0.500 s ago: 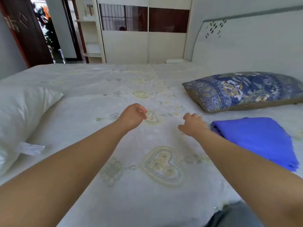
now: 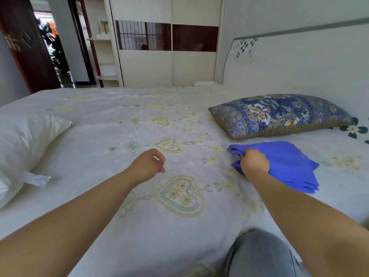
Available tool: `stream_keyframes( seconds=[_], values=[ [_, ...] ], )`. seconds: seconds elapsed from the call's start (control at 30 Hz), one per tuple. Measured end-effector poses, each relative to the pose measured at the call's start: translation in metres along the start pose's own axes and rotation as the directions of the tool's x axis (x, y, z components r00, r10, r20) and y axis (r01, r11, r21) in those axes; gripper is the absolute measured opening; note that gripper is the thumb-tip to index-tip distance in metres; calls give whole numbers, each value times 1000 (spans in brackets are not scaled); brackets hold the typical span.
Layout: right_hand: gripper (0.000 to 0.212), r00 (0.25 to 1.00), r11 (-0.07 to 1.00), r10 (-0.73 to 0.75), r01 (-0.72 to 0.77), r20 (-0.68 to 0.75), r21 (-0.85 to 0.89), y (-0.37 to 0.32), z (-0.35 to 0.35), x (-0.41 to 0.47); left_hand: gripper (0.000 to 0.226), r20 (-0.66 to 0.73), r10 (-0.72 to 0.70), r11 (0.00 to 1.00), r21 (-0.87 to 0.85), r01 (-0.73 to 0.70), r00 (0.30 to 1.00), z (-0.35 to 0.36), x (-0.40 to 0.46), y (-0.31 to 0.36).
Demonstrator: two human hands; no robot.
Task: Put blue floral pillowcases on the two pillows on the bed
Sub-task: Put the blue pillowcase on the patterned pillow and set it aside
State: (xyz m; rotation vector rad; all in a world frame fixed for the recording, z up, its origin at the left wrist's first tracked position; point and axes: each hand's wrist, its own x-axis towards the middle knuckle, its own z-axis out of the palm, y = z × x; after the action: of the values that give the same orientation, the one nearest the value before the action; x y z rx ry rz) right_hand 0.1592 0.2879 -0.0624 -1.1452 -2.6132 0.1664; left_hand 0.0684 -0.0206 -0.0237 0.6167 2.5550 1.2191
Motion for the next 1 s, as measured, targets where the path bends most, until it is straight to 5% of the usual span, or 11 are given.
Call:
stream_keyframes(
  seconds=[0.1, 0.2, 0.27, 0.37, 0.43, 0.5, 0.57, 0.67, 0.8, 0.87, 1.0],
  values=[
    [23, 929, 875, -312, 363, -199, 320, -50, -18, -19, 28, -124, 162, 983, 101, -150, 979, 9, -2, -8],
    [18, 700, 651, -703, 705, -124, 282, -110, -27, -63, 57, -288, 396, 893, 342, -292, 872, 13, -10, -10],
    [19, 571, 568, -818, 782, 71, 258, -137, -17, -94, 53, -157, 444, 759, 589, -278, 882, 10, -13, -22],
    [22, 466, 601, -799, 633, 379, 489, -143, 15, -122, 36, 180, 124, 575, 789, -219, 976, 13, -22, -48],
    [19, 549, 625, -745, 373, 380, 685, -138, 31, -131, 42, 255, -24, 639, 748, -181, 967, 15, -27, -63],
    [23, 833, 653, -524, 258, 179, 712, -133, 45, -124, 57, 221, -23, 724, 676, -136, 975, 14, -24, -66],
    [42, 934, 753, -321, 151, 157, 640, -131, 52, -114, 63, 166, -21, 770, 632, -90, 986, 12, -18, -65],
    [38, 874, 782, -296, -9, 385, 623, -131, 57, -101, 57, 137, -10, 779, 622, -78, 991, 15, -13, -66],
    [8, 942, 760, -332, 235, 50, 606, -143, 45, -107, 52, 35, -27, 916, 400, 11, 999, 14, -11, -65],
    [5, 876, 638, -446, 455, -183, 622, -156, 35, -118, 53, 21, -87, 993, 82, 85, 996, 5, -7, -58],
    [19, 737, 321, -660, 454, -148, 831, -185, 13, -153, 32, 112, -197, 830, -509, 226, 974, -23, 0, -45]
  ],
)
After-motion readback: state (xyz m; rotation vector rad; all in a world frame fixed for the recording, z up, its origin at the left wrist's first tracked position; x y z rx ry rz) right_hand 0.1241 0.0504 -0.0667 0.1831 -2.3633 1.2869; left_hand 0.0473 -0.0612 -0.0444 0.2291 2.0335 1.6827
